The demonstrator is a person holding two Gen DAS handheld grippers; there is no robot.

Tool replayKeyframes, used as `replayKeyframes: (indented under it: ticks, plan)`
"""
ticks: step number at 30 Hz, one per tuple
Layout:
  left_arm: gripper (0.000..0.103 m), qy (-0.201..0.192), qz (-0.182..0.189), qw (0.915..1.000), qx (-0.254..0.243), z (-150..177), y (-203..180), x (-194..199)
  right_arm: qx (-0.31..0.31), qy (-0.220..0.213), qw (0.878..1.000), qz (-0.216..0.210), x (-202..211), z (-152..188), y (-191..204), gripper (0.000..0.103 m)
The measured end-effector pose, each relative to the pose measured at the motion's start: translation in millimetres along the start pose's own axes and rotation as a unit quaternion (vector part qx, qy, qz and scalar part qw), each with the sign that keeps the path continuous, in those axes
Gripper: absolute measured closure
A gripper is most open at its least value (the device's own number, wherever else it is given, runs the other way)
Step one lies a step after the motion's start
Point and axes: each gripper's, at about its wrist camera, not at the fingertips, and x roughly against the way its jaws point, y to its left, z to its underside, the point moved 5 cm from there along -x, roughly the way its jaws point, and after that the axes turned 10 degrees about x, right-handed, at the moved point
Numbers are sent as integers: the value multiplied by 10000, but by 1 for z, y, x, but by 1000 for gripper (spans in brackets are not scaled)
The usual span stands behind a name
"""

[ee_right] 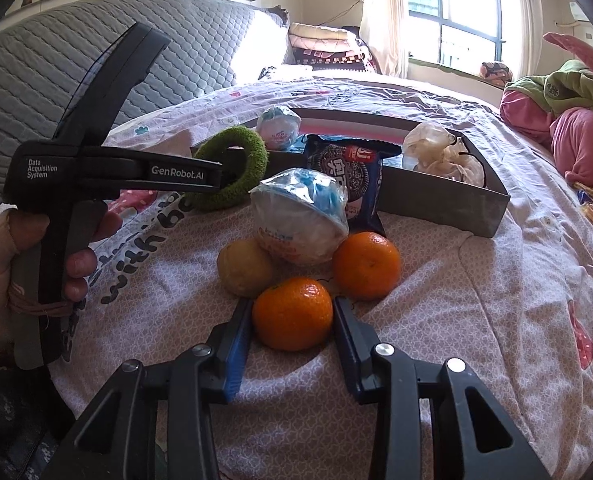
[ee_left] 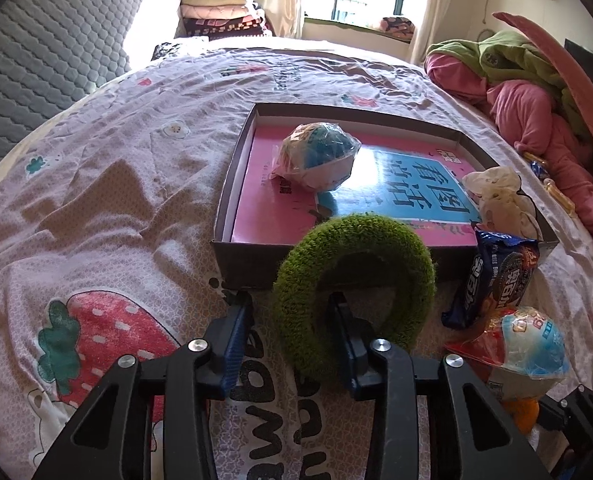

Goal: Organize objects
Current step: 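Close the left tool on the green ring while the right tool grasps the orange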

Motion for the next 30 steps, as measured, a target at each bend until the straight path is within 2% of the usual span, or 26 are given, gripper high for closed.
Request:
replayKeyframes:
  ticks: [2, 6, 11, 30]
  plan:
    - [66, 27, 61, 10000, 40, 0, 1, 0, -8, -11, 10000, -9, 0, 0, 0, 63]
    - [78, 68, 211, 9997, 106, 1, 2, 3, -19, -21, 10000, -15, 1, -1, 0, 63]
    - [83, 14, 276, 9996, 66, 1, -2, 10, -28, -39, 10000, -25, 1, -3, -2, 63]
    - [84, -274, 424, 9987, 4, 5, -5, 49, -178, -162, 9997, 38, 13, -1, -13, 63]
